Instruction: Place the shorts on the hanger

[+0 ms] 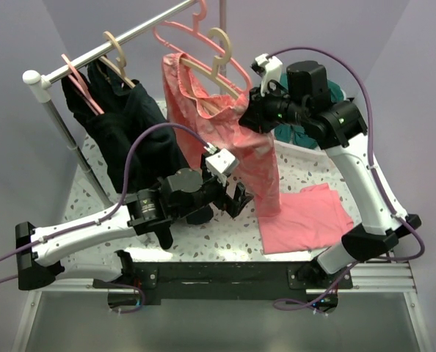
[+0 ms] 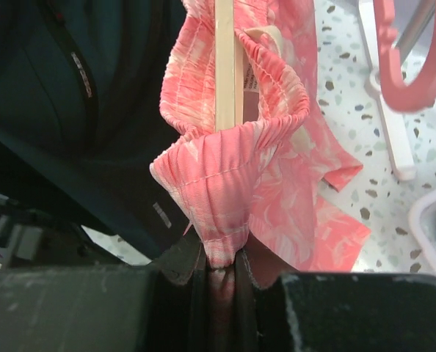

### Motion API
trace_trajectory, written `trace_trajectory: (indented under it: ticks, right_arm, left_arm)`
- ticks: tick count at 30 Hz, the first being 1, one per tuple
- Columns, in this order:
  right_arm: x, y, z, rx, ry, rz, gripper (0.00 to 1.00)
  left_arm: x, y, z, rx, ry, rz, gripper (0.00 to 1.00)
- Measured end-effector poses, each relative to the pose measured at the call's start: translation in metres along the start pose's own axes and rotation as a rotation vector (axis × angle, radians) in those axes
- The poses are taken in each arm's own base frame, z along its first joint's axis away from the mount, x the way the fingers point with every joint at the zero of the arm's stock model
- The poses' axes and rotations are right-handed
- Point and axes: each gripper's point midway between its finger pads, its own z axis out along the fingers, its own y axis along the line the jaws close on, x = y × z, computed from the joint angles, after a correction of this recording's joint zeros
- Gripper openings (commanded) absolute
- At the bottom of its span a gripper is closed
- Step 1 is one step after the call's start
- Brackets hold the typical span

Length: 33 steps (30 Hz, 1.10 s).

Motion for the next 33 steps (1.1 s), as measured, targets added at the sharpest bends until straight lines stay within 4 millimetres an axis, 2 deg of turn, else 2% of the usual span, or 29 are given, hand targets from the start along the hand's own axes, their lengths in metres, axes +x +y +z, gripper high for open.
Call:
trace_trajectory:
  ticks: [7,10,12,17,21,33]
  right_arm:
    - [-0.046,0.005,0.019,-0.036,-0.087,-0.042,0.00]
    - [-0.056,0.007,0.033,-0.047,-0.102,-0.051,0.00]
    - [-0.057,0.010,0.048,-0.057,-0.100,-0.055,0.00]
    - [-0.045,0.017,0.086,-0.073,-0.053,-0.059,0.00]
    - [-0.039,0.023,0.102,-0.064,-0.040,-0.067,0.00]
    - [-0.073,0.049,0.103,-0.074,-0.176,-0.086,0.00]
  left_arm:
    - [0.052,-0.003,0.004,0.059,0.081,0.017,0.99]
    - [0.076,-0.006,0.004,0.088,0.125,0.021,0.98]
    - [0.084,-0.009,0.004,0.106,0.137,0.021,0.98]
    - [0.086,-0.016,0.004,0.138,0.134,0.017,0.98]
    - [0.085,-0.017,0.004,0.143,0.133,0.017,0.98]
    - [0.088,-0.016,0.003,0.134,0.138,0.020,0.98]
